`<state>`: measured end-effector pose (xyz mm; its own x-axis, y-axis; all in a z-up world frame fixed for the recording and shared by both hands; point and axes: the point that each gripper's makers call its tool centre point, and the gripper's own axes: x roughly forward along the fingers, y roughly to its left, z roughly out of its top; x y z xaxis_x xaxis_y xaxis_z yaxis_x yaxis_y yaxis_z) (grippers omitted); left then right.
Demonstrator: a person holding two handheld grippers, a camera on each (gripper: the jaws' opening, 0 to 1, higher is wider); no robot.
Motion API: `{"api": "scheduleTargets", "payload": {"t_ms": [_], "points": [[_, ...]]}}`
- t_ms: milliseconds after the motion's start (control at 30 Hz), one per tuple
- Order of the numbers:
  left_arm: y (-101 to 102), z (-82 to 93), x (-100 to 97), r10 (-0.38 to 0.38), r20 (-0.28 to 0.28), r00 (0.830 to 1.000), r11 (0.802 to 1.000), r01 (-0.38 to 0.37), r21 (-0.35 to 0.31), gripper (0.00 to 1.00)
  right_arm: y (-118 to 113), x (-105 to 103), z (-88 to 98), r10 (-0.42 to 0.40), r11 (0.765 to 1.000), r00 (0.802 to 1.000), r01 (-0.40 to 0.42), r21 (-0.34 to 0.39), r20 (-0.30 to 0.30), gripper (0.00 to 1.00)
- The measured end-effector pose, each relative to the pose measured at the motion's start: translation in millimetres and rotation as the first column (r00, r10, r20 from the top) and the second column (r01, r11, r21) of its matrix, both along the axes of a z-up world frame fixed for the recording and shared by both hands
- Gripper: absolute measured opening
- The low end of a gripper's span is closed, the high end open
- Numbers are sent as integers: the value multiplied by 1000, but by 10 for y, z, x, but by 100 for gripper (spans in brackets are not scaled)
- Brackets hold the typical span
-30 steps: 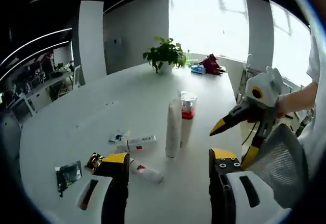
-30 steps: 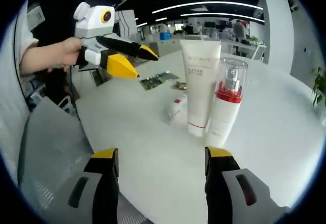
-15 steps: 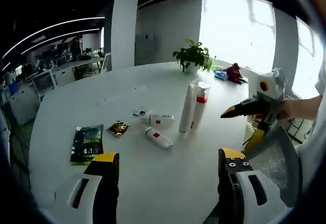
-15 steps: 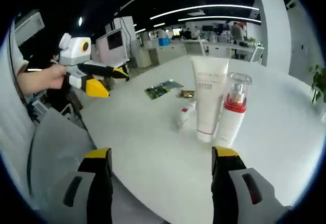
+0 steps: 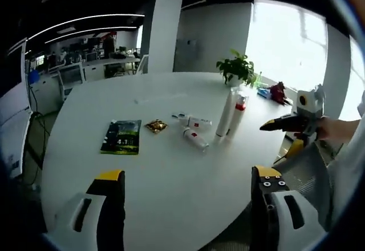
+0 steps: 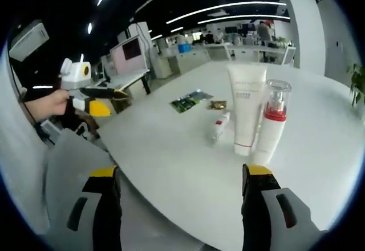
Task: Arrange the skincare products in the storage area until every visible bottle or jar stands upright without overlapping.
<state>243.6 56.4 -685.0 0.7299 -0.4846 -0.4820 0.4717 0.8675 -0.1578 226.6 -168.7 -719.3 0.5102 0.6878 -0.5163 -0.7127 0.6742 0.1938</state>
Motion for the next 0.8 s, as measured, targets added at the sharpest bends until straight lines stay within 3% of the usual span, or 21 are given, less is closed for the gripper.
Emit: {"api": "scheduleTargets", "payload": {"t_ms": [467,800], "points": [[223,-199,-370,88,-51,995,996,-89,-21,99,-91,-86,-6,-40,999,999,41,22,-37,97],[290,-312,-462,113,-78,991,993,-114,-11,98,-122,-142,9,-47,998,998,48,49,-36,100]]}}
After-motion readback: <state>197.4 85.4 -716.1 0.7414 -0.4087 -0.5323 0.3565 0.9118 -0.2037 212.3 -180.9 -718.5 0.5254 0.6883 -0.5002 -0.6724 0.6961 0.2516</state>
